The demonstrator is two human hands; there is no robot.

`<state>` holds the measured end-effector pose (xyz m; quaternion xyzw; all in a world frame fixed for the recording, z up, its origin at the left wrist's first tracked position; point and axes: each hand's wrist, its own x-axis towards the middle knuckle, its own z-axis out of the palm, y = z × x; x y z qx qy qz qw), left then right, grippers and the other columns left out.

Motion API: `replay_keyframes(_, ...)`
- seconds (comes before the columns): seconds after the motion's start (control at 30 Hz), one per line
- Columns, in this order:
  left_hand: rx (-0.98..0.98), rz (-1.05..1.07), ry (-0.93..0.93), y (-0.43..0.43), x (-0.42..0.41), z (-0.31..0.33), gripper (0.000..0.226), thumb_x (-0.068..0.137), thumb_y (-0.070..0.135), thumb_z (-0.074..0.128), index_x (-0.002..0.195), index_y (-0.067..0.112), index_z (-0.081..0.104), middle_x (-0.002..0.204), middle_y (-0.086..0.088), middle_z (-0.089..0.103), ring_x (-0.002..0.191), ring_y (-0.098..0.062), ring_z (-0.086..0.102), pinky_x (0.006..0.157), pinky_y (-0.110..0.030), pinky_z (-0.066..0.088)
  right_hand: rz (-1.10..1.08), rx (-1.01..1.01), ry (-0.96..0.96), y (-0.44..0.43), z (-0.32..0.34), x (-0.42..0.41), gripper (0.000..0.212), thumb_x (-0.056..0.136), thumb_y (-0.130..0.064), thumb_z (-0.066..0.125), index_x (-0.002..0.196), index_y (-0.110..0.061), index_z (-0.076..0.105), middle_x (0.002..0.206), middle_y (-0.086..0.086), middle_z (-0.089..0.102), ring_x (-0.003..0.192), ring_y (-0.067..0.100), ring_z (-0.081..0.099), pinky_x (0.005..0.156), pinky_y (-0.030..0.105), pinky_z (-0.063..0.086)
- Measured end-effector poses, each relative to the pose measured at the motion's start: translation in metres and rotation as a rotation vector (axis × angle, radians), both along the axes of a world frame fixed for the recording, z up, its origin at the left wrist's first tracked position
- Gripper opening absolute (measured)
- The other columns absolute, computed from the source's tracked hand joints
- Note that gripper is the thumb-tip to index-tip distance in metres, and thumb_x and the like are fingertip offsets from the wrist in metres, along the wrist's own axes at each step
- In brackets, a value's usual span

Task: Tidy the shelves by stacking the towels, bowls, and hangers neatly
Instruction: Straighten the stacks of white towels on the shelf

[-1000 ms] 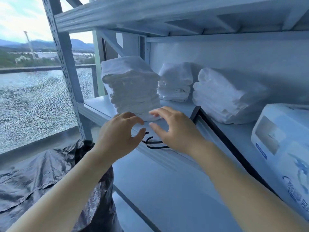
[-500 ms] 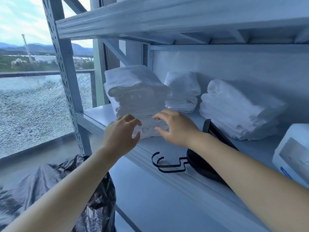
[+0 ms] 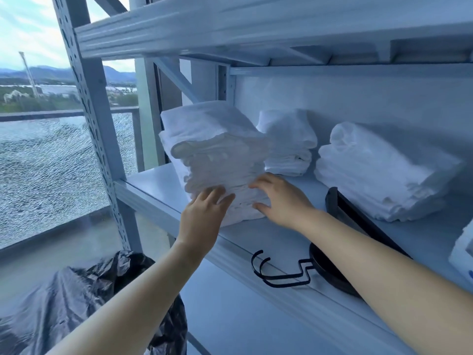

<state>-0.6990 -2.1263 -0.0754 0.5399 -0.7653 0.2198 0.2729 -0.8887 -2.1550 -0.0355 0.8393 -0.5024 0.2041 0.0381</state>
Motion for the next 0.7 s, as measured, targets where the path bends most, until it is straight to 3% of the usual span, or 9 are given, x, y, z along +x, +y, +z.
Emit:
replay_keyframes(0.1,-0.035,-0.020,-0.023,-0.001,0.003,-0.004,0.065,0.040,-0.008,0.079,0.097,0.021,0.073,0.100,-0.001,0.069,0.085,-0.022,0.067,0.051,-0.024,0.051,0.003,0.002,-0.024,-0.003,-0.003,0.004,0.042,0.087,-0.032,0.060,0.127,-0.023,0.050,0.130,-0.005,0.045,0.117,0.016,0.043,0.088,0.036,0.046)
replay_keyframes(0.3,-0.097,-0.060,-0.021,-0.012,0.031,-0.009,0.059,0.052,-0.013,0.068,0.101,0.020,0.071,0.103,0.000,0.068,0.089,-0.023,0.066,0.048,-0.025,0.049,0.011,0.008,-0.036,-0.006,-0.006,0.010,0.042,0.087,-0.032,0.060,0.127,-0.025,0.049,0.133,-0.008,0.043,0.121,0.014,0.041,0.090,0.034,0.045)
replay_keyframes(0.53,-0.039,0.003,0.013,-0.024,0.066,-0.008,0.055,0.054,-0.015,0.072,0.102,0.012,0.068,0.106,-0.004,0.066,0.092,-0.026,0.065,0.050,-0.030,0.051,0.057,0.001,-0.064,-0.005,-0.004,0.025,0.036,0.087,-0.028,0.060,0.122,-0.025,0.052,0.126,-0.011,0.046,0.116,0.012,0.045,0.086,0.037,0.048)
replay_keyframes(0.7,-0.101,-0.103,-0.014,-0.028,0.051,-0.013,0.059,0.058,-0.010,0.062,0.111,0.015,0.066,0.110,-0.004,0.064,0.096,-0.026,0.063,0.055,-0.030,0.052,0.063,-0.034,-0.101,-0.005,-0.008,0.034,0.035,0.086,-0.023,0.062,0.120,-0.023,0.055,0.121,-0.007,0.047,0.107,0.012,0.048,0.080,0.037,0.050)
